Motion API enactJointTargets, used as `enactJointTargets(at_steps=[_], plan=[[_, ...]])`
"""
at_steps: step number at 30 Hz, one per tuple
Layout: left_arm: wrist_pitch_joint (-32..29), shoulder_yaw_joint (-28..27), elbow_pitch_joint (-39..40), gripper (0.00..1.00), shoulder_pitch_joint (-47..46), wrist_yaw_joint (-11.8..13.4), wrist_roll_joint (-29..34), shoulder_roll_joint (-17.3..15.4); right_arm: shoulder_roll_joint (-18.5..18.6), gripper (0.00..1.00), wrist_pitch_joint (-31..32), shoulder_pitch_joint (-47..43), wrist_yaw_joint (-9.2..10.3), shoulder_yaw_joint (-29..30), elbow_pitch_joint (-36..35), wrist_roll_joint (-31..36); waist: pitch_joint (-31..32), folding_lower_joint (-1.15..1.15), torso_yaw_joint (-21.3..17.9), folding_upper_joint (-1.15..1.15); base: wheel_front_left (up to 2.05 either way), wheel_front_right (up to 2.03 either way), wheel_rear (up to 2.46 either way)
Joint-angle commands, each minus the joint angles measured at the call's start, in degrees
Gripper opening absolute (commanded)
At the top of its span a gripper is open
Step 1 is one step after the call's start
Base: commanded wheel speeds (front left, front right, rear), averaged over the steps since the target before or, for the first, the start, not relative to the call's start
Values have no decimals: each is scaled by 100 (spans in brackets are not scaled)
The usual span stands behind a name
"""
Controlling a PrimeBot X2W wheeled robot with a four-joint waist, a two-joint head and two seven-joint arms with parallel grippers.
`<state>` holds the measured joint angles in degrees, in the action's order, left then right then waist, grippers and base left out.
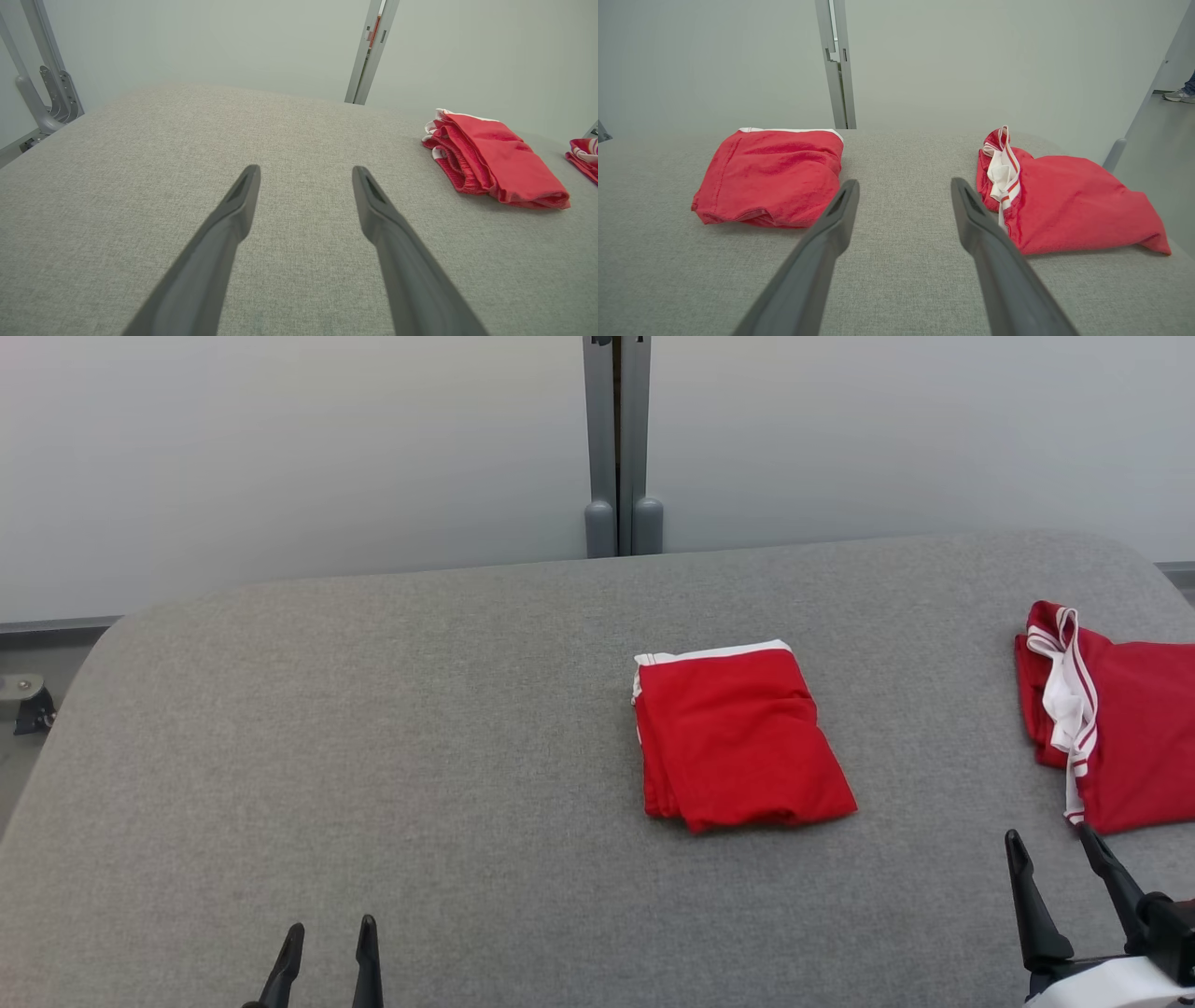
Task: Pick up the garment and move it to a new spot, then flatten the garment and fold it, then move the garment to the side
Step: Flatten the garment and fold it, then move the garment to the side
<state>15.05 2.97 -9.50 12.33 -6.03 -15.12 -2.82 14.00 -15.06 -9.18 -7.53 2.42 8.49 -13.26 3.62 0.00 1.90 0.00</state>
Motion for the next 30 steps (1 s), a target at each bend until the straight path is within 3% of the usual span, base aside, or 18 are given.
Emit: enactJointTargets(at_steps=[1,15,20,23,27,30], plan=[[15,4,21,100,60,3,-68,-17,-18,100,-11,-38,9,-5,-34,-9,6,0,25,0,0,0,0],[15,73,81,100,0,37,-36,-17,-23,100,-11,257,9,-239,93,-33,-106,0,130,0,0,0,0],[15,138,77,100,-132,30,-28,-17,52,100,-11,668,9,-483,366,-602,-278,0,152,0,0,0,0],[15,211,74,100,-225,20,-31,-17,292,100,497,1323,8,-786,615,-1131,-506,0,170,0,0,0,0],[14,405,71,100,-542,13,-65,-17,616,100,1840,2310,8,-1167,901,-1607,-975,0,266,0,0,0,0],[15,584,66,100,-803,48,-140,-17,644,100,2659,2984,6,-1334,1170,-1876,-1299,0,405,0,0,0,0]])
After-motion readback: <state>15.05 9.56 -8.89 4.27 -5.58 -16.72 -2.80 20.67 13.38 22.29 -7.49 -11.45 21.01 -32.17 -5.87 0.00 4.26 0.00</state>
